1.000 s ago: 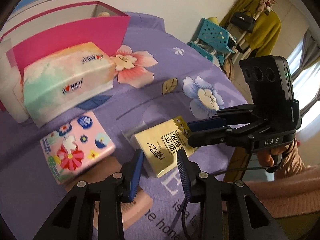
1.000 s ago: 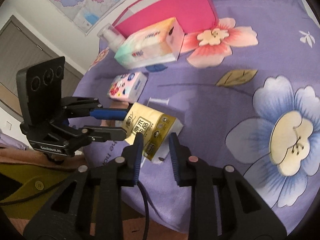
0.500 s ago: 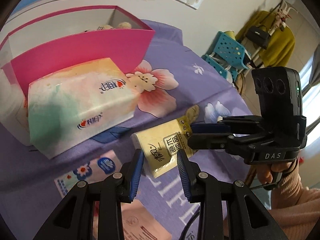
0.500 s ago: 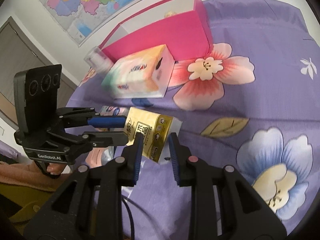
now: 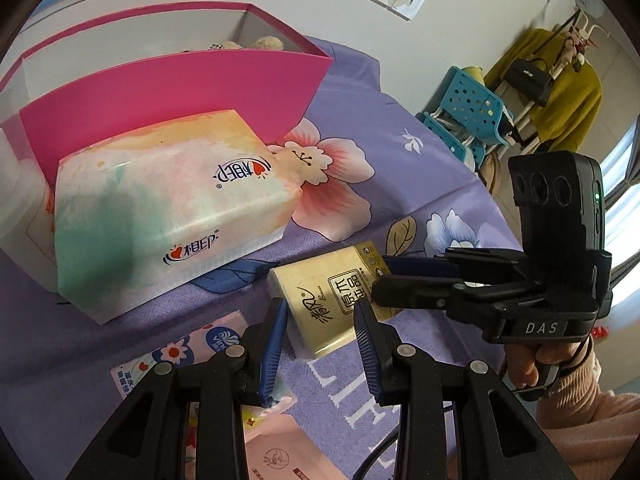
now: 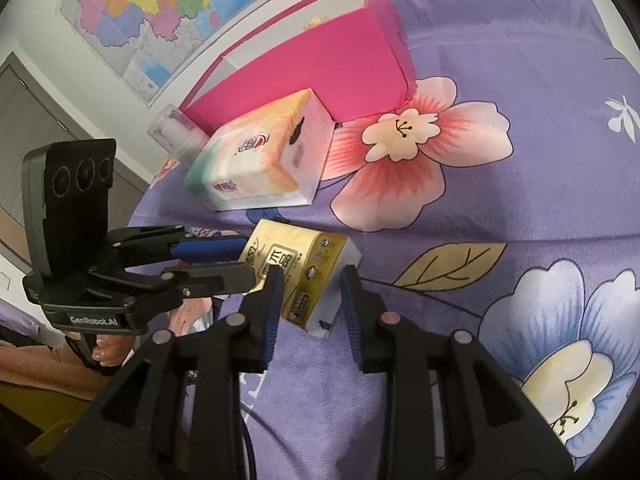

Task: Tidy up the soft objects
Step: 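Carry the gold tissue pack over the pink box and release it inside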

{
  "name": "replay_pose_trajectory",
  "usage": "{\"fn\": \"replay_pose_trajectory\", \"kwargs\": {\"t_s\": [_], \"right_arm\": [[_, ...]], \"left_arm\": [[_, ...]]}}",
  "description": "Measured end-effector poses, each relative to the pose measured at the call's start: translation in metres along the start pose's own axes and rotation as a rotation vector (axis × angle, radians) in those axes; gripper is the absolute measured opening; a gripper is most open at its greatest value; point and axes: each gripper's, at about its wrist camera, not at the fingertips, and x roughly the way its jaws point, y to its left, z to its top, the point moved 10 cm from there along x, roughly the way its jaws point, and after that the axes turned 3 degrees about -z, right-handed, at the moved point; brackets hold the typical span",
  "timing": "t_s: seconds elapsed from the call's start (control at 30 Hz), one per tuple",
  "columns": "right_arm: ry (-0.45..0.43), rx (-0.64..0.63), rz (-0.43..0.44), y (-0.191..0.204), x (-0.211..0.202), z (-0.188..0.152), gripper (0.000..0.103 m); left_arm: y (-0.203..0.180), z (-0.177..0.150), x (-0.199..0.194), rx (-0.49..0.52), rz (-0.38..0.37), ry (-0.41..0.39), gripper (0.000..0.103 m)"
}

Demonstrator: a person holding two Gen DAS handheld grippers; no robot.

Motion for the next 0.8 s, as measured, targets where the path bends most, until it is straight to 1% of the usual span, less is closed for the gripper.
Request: {"fn": "replay_pose_trajectory", "kwargs": {"t_s": [0.17, 0.37, 0.8], "right_arm": [[-0.037, -0.038, -0.025, 0.009, -0.011, 0.007, 0.033], [-0.097, -0.074, -0.02, 0.022, -0.031, 0.024, 0.033], [-0.186, -0.143, -0.011, 0.04, -0.045, 0.07, 0.033]], "left_arm": [[-0.007, 0.007, -0.012, 0.021, 0.001, -0.032, 0.034], [-0.016, 0.022, -0.034, 0.048, 0.004, -0.093, 0.034], [-0.012, 0.058, -0.065, 0.073, 0.055, -0.191, 0.034]]}}
